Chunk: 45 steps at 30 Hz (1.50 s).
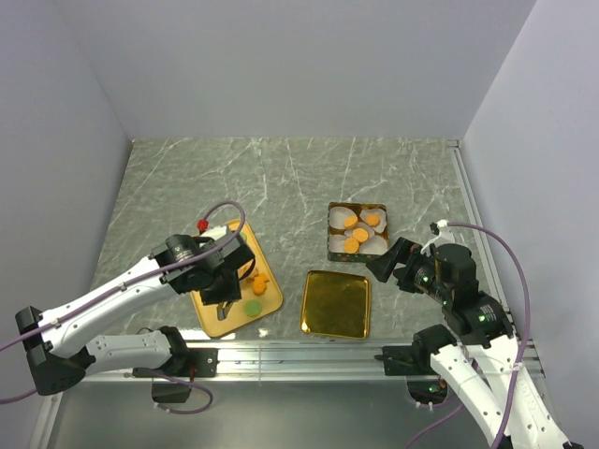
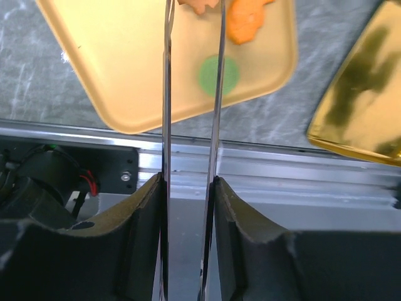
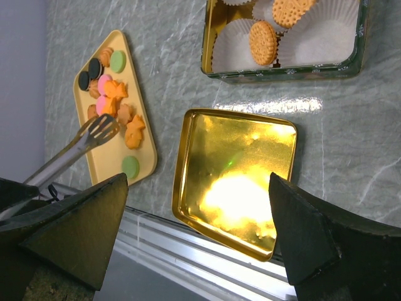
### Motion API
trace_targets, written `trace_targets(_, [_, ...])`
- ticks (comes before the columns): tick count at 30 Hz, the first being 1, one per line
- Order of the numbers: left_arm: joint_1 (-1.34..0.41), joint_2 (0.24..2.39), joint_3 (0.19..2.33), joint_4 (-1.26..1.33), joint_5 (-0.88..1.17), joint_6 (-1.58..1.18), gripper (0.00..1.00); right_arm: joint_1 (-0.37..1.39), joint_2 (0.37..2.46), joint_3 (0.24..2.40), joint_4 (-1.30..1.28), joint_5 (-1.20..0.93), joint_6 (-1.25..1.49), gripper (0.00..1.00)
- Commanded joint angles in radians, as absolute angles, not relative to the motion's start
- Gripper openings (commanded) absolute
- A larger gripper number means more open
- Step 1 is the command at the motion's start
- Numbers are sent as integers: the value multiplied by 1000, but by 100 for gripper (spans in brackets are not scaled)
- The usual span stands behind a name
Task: Pack the cookies
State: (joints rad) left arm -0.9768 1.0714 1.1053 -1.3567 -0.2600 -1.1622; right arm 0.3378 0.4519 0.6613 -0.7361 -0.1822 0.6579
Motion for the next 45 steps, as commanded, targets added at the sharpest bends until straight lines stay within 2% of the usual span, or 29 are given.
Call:
trace_targets(1, [-976, 1094, 1202, -1373, -290, -1128, 34, 342, 442, 655, -716, -178, 658, 100])
trace_targets(16, [-976, 1354, 1555, -1355, -345, -993, 33, 342, 423, 666, -736, -143, 663, 100])
trace_targets(35, [-996, 1690, 1968, -1243, -224, -853, 32, 342, 390, 686, -729, -83, 687, 100])
trace_targets(45, [-1037, 1835, 2109, -1230, -160, -812, 31, 342, 330, 721, -741, 54, 713, 100])
